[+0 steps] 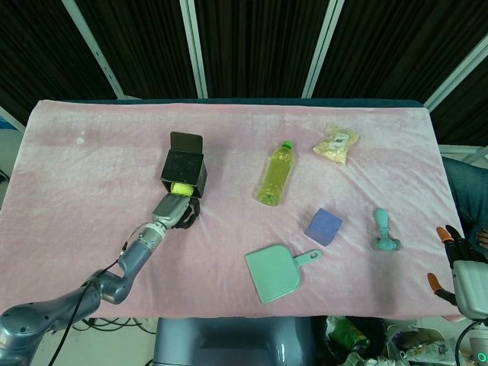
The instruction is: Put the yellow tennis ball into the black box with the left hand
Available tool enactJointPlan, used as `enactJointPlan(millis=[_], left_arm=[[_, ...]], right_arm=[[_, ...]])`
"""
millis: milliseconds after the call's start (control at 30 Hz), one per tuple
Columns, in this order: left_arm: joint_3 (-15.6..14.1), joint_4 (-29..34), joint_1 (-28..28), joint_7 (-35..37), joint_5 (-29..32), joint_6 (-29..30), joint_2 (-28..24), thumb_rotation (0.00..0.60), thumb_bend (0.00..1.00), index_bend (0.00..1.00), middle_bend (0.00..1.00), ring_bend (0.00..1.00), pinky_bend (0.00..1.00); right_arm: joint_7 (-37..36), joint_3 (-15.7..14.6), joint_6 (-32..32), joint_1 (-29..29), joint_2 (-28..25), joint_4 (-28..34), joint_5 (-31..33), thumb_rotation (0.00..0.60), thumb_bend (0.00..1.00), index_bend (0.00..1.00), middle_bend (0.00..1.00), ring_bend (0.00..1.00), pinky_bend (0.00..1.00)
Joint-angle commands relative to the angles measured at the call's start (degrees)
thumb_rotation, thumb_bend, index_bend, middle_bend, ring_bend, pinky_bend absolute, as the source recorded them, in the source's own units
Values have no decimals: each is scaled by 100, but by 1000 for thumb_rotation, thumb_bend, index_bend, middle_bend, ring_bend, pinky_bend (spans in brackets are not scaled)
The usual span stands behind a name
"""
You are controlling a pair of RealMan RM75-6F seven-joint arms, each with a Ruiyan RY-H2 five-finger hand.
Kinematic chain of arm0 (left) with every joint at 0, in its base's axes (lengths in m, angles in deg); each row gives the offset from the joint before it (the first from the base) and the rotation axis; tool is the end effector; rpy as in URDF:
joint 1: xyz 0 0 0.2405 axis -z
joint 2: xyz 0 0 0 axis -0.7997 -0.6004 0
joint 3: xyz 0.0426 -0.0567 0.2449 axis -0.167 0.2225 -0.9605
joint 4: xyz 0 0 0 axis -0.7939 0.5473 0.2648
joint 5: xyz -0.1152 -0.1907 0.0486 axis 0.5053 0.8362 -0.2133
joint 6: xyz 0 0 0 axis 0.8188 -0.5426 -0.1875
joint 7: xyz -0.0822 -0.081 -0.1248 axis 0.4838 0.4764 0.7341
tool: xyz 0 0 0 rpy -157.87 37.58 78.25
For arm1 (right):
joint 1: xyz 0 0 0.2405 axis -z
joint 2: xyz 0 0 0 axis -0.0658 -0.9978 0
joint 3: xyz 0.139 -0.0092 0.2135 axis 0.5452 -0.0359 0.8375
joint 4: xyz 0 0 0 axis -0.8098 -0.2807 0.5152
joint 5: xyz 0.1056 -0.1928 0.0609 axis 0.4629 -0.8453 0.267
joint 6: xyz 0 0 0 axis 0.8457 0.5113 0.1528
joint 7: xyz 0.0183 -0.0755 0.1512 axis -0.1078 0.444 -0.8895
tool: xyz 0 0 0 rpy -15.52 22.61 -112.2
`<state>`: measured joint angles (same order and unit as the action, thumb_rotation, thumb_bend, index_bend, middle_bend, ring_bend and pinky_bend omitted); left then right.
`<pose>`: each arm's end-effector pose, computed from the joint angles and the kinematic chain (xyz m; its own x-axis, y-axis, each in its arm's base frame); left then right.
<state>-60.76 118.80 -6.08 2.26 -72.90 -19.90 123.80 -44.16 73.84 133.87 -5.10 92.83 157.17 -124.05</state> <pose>-0.1779 0.4180 -0.1223 0.3190 0.4186 0.8503 0.9292 -0.3150 -0.1935 -0.3241 -0.1893 0.1632 0.5029 -0.0279 0.8639 -0.8588 0.0967 0.5031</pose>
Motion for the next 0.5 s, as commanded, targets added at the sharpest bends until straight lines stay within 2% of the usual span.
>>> enactJointPlan(millis=[33, 167, 500], left_arm=[[130, -236, 192, -65, 138, -176, 125, 600, 691, 870, 888, 791, 960], [233, -490, 434, -91, 274, -453, 190, 600, 691, 870, 887, 790, 960], [196, -631, 527, -2, 377, -649, 224, 600, 690, 870, 887, 790, 960]], right_arm=[[-10, 10, 11, 8, -3, 9, 17, 600, 247, 103, 57, 164, 323], [-11, 20, 7, 10, -1, 22, 41, 600, 248, 103, 57, 164, 323], [16, 30, 21, 16, 5, 34, 52, 600, 247, 103, 57, 164, 323]])
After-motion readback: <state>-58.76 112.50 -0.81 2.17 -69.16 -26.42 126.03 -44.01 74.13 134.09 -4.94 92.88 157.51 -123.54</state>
